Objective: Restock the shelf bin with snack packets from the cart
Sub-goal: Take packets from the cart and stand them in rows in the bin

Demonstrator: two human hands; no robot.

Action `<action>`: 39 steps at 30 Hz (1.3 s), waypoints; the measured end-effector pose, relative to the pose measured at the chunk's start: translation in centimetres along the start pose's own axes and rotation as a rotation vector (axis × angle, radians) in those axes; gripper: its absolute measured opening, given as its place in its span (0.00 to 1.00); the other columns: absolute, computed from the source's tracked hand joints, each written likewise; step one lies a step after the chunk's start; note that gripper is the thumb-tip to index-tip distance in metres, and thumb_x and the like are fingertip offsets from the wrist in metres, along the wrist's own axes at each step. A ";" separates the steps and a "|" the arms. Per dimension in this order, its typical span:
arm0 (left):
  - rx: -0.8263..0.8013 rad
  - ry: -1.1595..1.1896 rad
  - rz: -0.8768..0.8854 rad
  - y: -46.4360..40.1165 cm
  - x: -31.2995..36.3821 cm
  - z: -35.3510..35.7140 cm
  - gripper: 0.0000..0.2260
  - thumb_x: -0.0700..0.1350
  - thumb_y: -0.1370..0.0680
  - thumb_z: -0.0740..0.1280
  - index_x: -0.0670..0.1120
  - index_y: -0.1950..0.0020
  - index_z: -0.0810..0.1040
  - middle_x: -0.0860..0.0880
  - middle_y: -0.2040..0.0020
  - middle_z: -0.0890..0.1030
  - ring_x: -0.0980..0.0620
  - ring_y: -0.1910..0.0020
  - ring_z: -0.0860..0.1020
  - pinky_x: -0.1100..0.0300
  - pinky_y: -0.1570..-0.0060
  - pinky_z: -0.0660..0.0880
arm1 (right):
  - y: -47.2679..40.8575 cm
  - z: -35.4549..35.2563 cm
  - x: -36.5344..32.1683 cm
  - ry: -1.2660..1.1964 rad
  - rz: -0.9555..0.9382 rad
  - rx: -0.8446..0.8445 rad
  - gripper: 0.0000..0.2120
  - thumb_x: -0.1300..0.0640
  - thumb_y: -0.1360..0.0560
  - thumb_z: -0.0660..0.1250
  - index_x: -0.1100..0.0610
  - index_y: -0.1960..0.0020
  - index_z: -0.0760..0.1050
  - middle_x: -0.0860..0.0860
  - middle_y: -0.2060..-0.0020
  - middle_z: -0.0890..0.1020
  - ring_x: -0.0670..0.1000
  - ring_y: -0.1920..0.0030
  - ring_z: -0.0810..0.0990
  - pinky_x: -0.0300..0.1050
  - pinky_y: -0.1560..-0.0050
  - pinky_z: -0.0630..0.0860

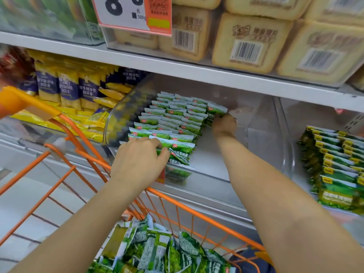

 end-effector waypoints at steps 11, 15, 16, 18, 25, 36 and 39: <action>0.296 0.507 0.218 6.9 0.4 -5.3 0.10 0.47 0.20 0.59 0.48 0.48 0.80 0.55 0.57 0.80 0.59 0.57 0.75 0.70 0.57 0.68 | 17.0 -9.5 -3.3 -0.316 -0.640 -0.148 0.09 0.59 0.23 0.63 0.52 0.47 0.80 0.48 0.54 0.83 0.47 0.53 0.79 0.40 0.52 0.73; -0.153 0.076 0.354 11.4 0.5 -3.1 0.11 0.52 0.19 0.57 0.50 0.52 0.77 0.53 0.64 0.80 0.52 0.66 0.77 0.58 0.68 0.68 | 23.3 -9.4 0.4 0.072 -0.831 -0.388 0.09 0.52 0.21 0.62 0.50 0.48 0.81 0.46 0.53 0.83 0.48 0.54 0.80 0.45 0.52 0.75; -0.349 -0.077 0.345 12.2 -0.2 -1.1 0.12 0.52 0.19 0.57 0.49 0.51 0.77 0.52 0.60 0.81 0.51 0.63 0.77 0.59 0.66 0.68 | 23.8 -8.8 1.2 0.181 -0.840 -0.450 0.11 0.49 0.20 0.60 0.50 0.45 0.79 0.47 0.52 0.82 0.49 0.53 0.79 0.48 0.51 0.75; -0.632 -0.213 0.288 13.3 -1.8 2.4 0.14 0.53 0.19 0.57 0.46 0.53 0.78 0.48 0.59 0.80 0.49 0.63 0.74 0.58 0.65 0.69 | 24.7 -7.9 2.2 0.404 -0.875 -0.543 0.16 0.44 0.20 0.55 0.50 0.42 0.75 0.49 0.52 0.81 0.53 0.52 0.79 0.49 0.53 0.75; -0.756 -0.056 -0.096 13.7 -3.6 7.8 0.25 0.59 0.20 0.59 0.47 0.72 0.62 0.49 0.74 0.61 0.51 0.76 0.60 0.57 0.66 0.66 | 25.0 -7.2 2.8 0.613 -1.009 -0.516 0.18 0.41 0.19 0.50 0.51 0.37 0.67 0.51 0.52 0.82 0.56 0.52 0.80 0.48 0.57 0.75; -0.531 0.091 0.167 11.8 -1.2 -0.2 0.03 0.47 0.25 0.72 0.51 0.54 0.84 0.56 0.57 0.81 0.57 0.56 0.79 0.61 0.57 0.74 | 24.8 -9.0 2.5 0.307 -0.844 -0.450 0.25 0.31 0.26 0.44 0.43 0.49 0.74 0.41 0.66 0.77 0.44 0.64 0.74 0.41 0.64 0.66; -0.324 0.442 0.290 11.5 -0.2 -5.2 0.04 0.41 0.29 0.75 0.51 0.60 0.85 0.56 0.61 0.81 0.59 0.58 0.77 0.69 0.60 0.71 | 24.3 -9.4 2.7 0.107 -0.751 -0.513 0.31 0.29 0.29 0.46 0.49 0.55 0.78 0.48 0.66 0.80 0.47 0.62 0.77 0.45 0.58 0.73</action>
Point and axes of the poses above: each hand's wrist, its own y-axis away from the middle knuckle, its own z-axis out of the palm, x = y × z, the point moved 4 cm from there along -y, towards the middle knuckle
